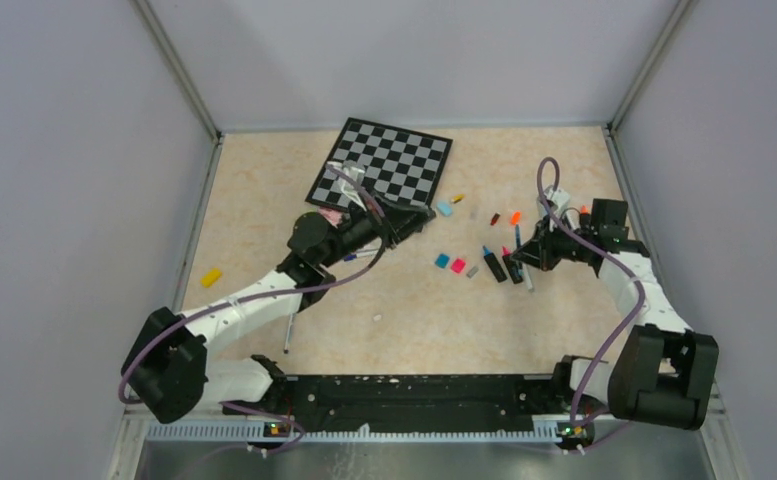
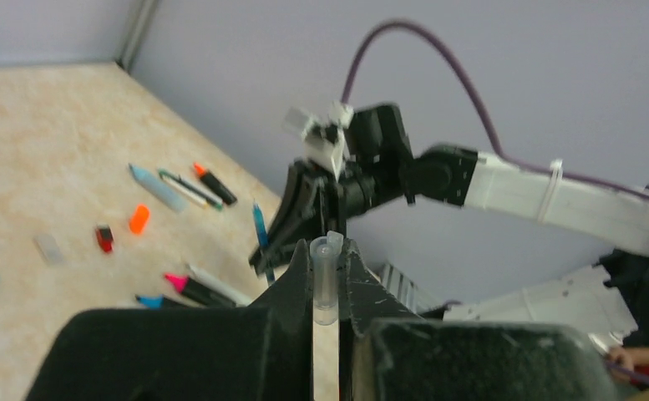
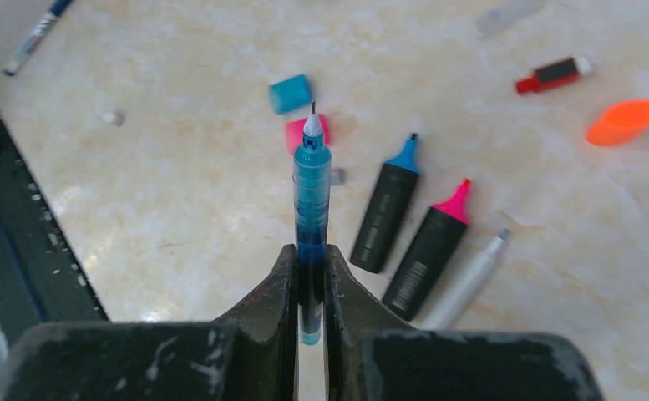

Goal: Open the pen caps
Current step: Open the pen cap from the pen, then place the pen at the center of the board.

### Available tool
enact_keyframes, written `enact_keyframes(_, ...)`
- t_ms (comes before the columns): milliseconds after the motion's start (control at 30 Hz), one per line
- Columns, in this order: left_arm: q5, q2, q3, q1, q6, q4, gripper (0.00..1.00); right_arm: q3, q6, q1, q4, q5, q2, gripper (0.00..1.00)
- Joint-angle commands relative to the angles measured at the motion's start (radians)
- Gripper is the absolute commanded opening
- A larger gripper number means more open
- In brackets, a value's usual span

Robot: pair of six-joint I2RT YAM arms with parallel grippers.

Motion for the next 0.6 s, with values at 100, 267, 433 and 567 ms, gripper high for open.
enact_keyframes(100,-0.105,0.006,-0.071,-0.170,0.119,-0.169,0.00,0.058,0.023,-0.072,0.028,0.285,0.031,0.00)
enact_keyframes(267,-0.128,0.097,-0.066,-0.237,0.130,-0.181,0.00,0.072,0.031,-0.103,0.026,0.408,0.086,0.00)
enact_keyframes(433,-0.103,0.175,-0.049,-0.270,0.122,-0.190,0.00,0.085,0.047,-0.109,0.015,0.457,0.157,0.00)
enact_keyframes(567,-0.107,0.220,-0.049,-0.293,0.119,-0.175,0.00,0.102,0.055,-0.109,-0.006,0.473,0.226,0.00)
